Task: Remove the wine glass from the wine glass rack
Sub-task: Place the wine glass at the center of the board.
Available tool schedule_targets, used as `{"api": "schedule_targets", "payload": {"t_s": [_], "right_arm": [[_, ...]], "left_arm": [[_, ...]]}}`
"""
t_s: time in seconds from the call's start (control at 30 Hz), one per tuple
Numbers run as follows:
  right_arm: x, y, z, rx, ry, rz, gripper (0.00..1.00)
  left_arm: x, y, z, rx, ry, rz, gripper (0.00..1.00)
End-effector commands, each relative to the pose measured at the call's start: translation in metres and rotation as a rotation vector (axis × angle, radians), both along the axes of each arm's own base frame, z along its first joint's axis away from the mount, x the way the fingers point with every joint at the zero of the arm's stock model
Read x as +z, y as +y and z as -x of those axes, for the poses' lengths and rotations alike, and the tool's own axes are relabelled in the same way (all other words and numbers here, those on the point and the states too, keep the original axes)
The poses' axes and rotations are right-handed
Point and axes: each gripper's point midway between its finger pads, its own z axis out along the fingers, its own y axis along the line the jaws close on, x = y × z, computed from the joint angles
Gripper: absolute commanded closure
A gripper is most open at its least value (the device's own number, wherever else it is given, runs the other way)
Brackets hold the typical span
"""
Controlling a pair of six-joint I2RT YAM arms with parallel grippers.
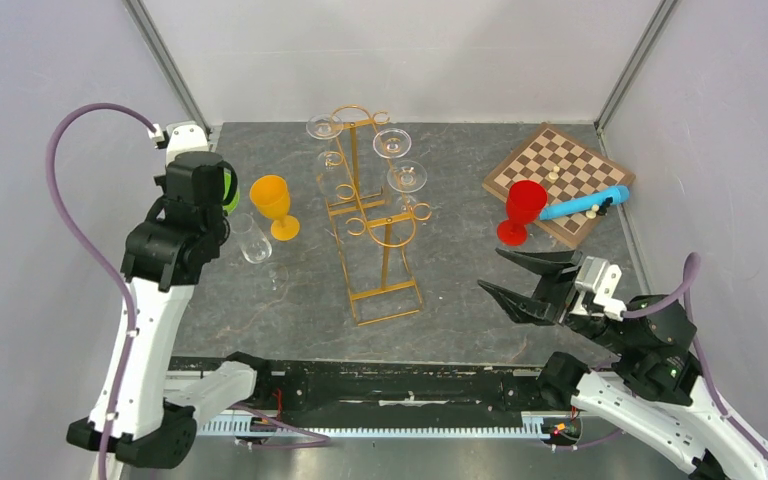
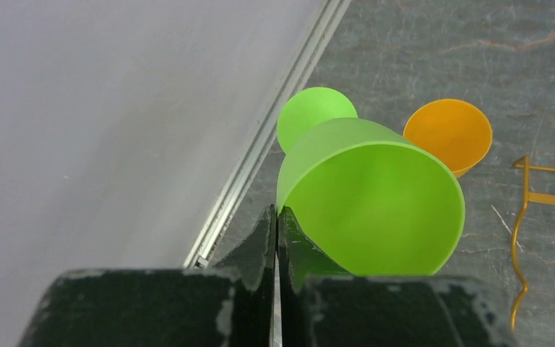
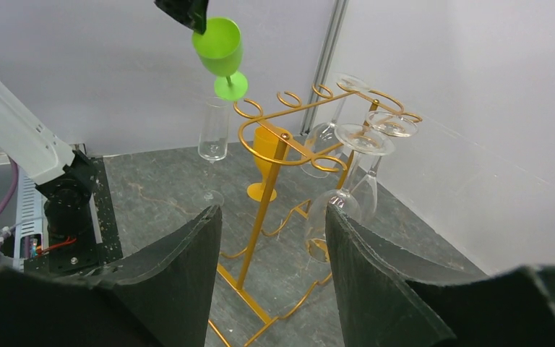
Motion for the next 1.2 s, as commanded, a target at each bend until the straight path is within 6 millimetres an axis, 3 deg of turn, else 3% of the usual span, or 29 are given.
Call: {"api": "schedule_targets", "payload": {"t_s": [0.0,0.3,0.63,1.17], "right_arm": [[0.008,-0.002,0.008,0.026,-0.015,-0.041,0.43],[-0.003,0.001,0.017,0.08,-0.003,-0.045,0.43],[-0.012,0.002,0.028,0.134,-0.006,-0.066,0.42],[-0.027,-0.009,0.04,0.155,0.001,-0.101,0.42]], "left_arm": [[-0.017,0.002,-0.025,-0.049,0.023,0.084,0.98],[-0.041,0.024,-0.039,0.032,0.076,0.152,0.98],[-0.088,0.042,-0.049,0.101,0.139,0.343,0.98],[-0.17,0.045,-0.055,0.198,0.196,0.555,0.98]]}}
